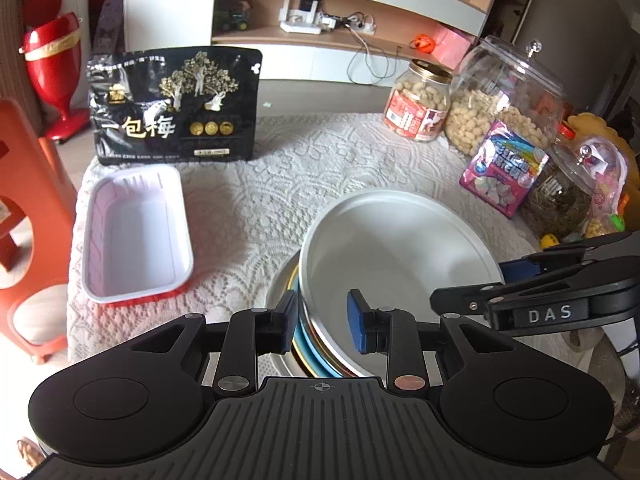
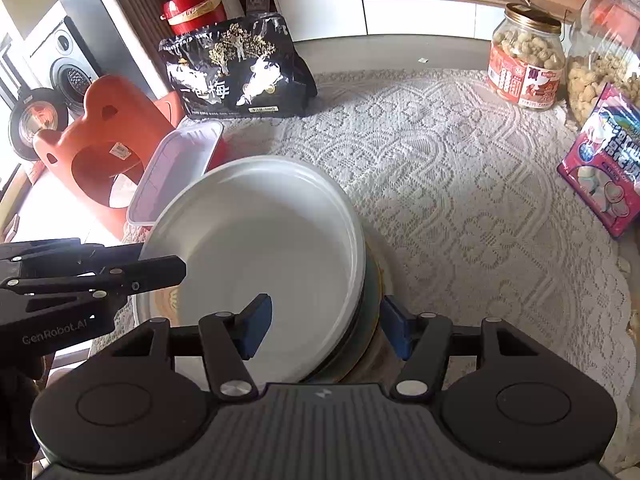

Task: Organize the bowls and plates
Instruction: 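Open both tools and withdraw from the stacked bowls, then grasp the white rectangular tray rim with both tools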

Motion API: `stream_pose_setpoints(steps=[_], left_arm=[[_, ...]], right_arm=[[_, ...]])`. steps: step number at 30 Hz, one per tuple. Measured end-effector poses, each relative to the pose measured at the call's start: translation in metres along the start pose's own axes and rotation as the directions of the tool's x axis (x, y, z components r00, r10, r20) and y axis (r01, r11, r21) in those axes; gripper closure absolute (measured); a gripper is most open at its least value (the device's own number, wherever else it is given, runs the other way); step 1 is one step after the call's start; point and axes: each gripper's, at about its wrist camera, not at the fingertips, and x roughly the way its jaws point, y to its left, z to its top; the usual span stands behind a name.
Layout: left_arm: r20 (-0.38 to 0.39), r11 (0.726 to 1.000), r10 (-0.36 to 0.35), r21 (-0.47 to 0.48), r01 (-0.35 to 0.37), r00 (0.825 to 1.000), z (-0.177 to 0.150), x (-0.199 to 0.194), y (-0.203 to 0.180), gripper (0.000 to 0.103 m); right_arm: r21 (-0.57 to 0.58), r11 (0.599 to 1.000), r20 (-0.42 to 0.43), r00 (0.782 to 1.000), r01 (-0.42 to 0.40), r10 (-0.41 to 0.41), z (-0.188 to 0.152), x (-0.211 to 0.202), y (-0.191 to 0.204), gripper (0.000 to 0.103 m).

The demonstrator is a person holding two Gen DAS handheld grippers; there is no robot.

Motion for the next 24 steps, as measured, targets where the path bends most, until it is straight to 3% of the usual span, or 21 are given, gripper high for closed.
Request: stream_pose_setpoints(steps=[4,9,14,17,20,21,24], left_arm=[[0.015,0.999,0.043,-0.001,-0.043,0.999,0.001,0.003,0.005,0.072],[0.016,0.999,0.022,-0.024,-0.022,1.000,0.002,0.006,0.019,0.071],[0.015,0.986,-0.108,-0.124,0.109,0.994,0.015,0.008,0.057,0.069],[0.109,0.978,-0.068,-0.189,0.088,0.992,0.028,-0.006,0.095,0.076],[0.131,0.959,-0.111,-0.246,0.141,0.985,0.039,-0.015,0.137,0.076],[0.124,0.952,-0.087,-0.283,0.119,0.988,0.042,-0.014,0.151,0.076],[0.059,0.936,0.095,-0.344,-0.069,0.994,0.049,0.006,0.182,0.076]], right_arm=[[-0.056,0.998,0.062,0.998,0.035,-0.031,0.009,-0.014,0.012,0.042],[-0.140,0.987,0.110,0.992,0.075,-0.060,0.029,-0.020,0.034,0.042],[-0.184,0.980,0.081,0.994,0.082,-0.068,0.056,-0.005,0.063,0.042],[-0.172,0.984,0.047,0.998,0.050,-0.042,0.084,0.008,0.084,0.042],[-0.153,0.988,0.016,1.000,0.010,-0.007,0.110,0.025,0.107,0.040],[-0.147,0.989,0.002,1.000,0.003,-0.002,0.117,0.034,0.115,0.040],[-0.114,0.993,-0.058,0.998,0.004,-0.010,0.135,0.070,0.135,0.040]])
